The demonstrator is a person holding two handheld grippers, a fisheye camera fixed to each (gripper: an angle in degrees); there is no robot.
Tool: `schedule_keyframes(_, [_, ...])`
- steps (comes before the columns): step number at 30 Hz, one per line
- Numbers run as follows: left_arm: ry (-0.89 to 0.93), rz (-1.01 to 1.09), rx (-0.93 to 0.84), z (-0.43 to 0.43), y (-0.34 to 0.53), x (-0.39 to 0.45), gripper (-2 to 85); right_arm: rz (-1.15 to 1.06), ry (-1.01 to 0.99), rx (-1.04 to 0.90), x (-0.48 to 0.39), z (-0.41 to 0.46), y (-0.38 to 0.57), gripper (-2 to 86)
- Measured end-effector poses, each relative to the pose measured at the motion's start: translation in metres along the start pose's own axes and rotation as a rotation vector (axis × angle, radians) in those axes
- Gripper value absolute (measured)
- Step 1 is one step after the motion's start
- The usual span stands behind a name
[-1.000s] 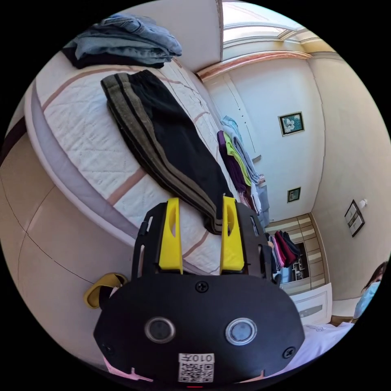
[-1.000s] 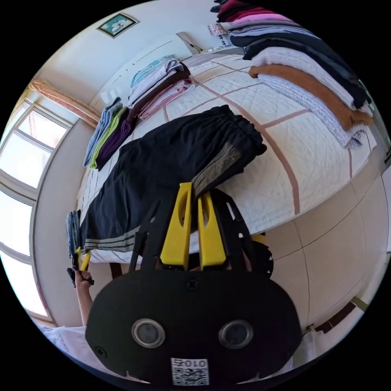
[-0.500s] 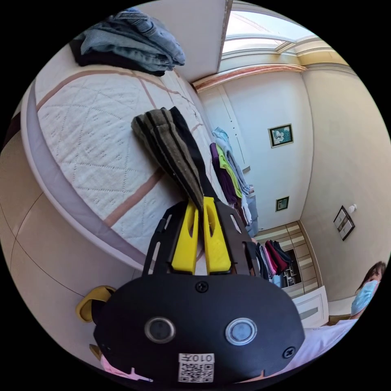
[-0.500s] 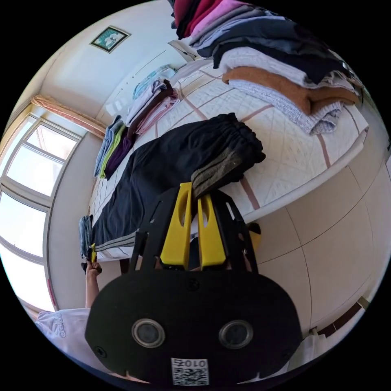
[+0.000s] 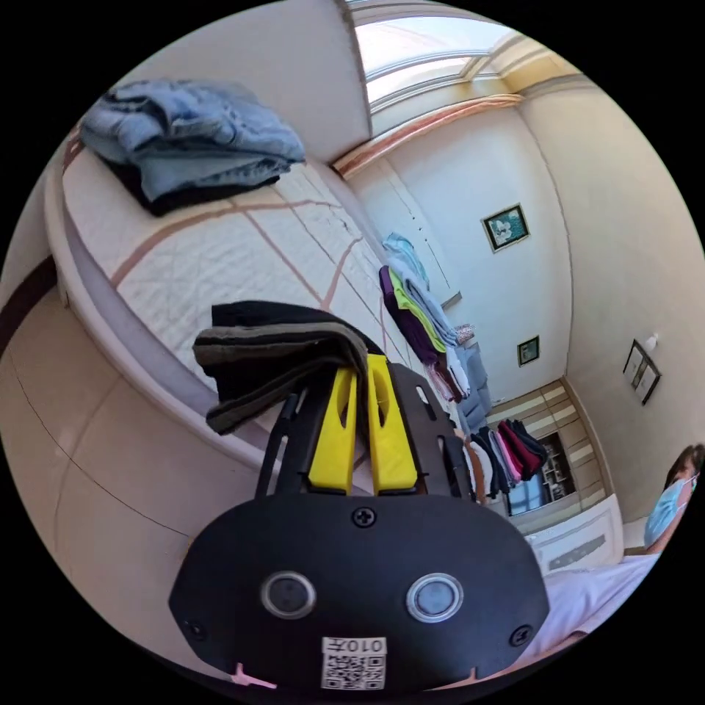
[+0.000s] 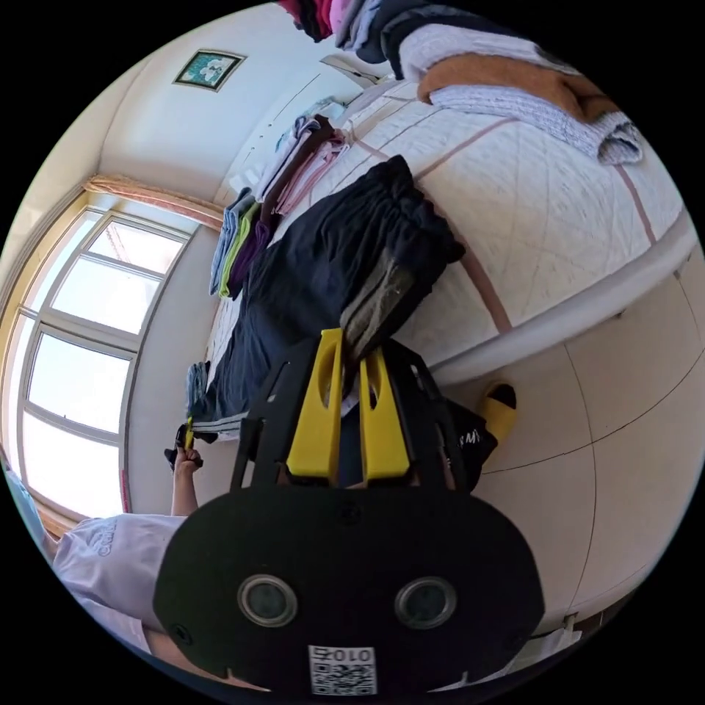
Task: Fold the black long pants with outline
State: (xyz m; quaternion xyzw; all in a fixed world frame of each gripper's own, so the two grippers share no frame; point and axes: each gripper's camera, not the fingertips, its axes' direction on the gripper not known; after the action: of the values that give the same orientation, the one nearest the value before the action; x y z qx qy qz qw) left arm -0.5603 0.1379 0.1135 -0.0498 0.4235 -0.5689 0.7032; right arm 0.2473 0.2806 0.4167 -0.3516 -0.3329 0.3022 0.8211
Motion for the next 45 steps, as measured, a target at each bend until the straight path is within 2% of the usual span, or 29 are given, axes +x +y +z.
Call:
schedule_keyframes(2, [0.048, -0.070, 0.013, 0.008, 0.016, -0.022, 9.8, 0.017, 0.023, 0.038, 0.001, -0.006, 0.005, 6.8])
schedule_keyframes(6, [-0.035, -0.114, 0.011, 0.011, 0.039, -0.026, 11.8, 0.051, 0.026, 0.135, 0.001, -0.030, 0.011, 7.5])
schedule_keyframes(11, [0.002, -0.122, -0.095, 0.053, 0.075, -0.023, 8.9, 0.039, 0.054, 0.036, -0.011, -0.011, 0.007, 6.0])
schedule_keyframes(15, [0.030, -0.115, -0.074, 0.068, 0.089, -0.013, 6.0, 0.061, 0.086, 0.038, -0.029, -0.002, 0.011, 3.4])
schedule_keyframes(22, [-0.023, 0.023, -0.179, 0.088, 0.094, 0.028, 5.1, -0.069, 0.228, -0.071, -0.078, -0.006, 0.013, 1.8])
schedule_keyframes(25, [0.013, 0.040, -0.202, 0.102, 0.102, 0.040, 5.4, -0.119, 0.244, -0.081, -0.099, -0.010, 0.016, 1.6])
schedule_keyframes(33, [-0.006, 0.264, -0.237, 0.136, 0.093, 0.121, 6.3, -0.325, 0.134, 0.116, -0.181, -0.039, 0.009, 2.7])
schedule_keyframes(39, [-0.096, 0.419, -0.416, 0.220, 0.037, 0.166, 6.9, -0.383, 0.175, 0.149, -0.227, -0.011, -0.044, 3.3])
schedule_keyframes(41, [-0.103, 0.446, -0.528, 0.267, 0.011, 0.176, 7.4, -0.390, 0.203, 0.145, -0.242, 0.003, -0.071, 3.2])
schedule_keyframes(43, [-0.088, 0.431, -0.615, 0.305, -0.003, 0.174, 8.1, -0.394, 0.294, 0.168, -0.261, 0.018, -0.099, 3.2])
schedule_keyframes(45, [-0.077, 0.408, -0.663, 0.338, -0.006, 0.170, 9.4, -0.360, 0.461, 0.276, -0.283, 0.042, -0.140, 3.4])
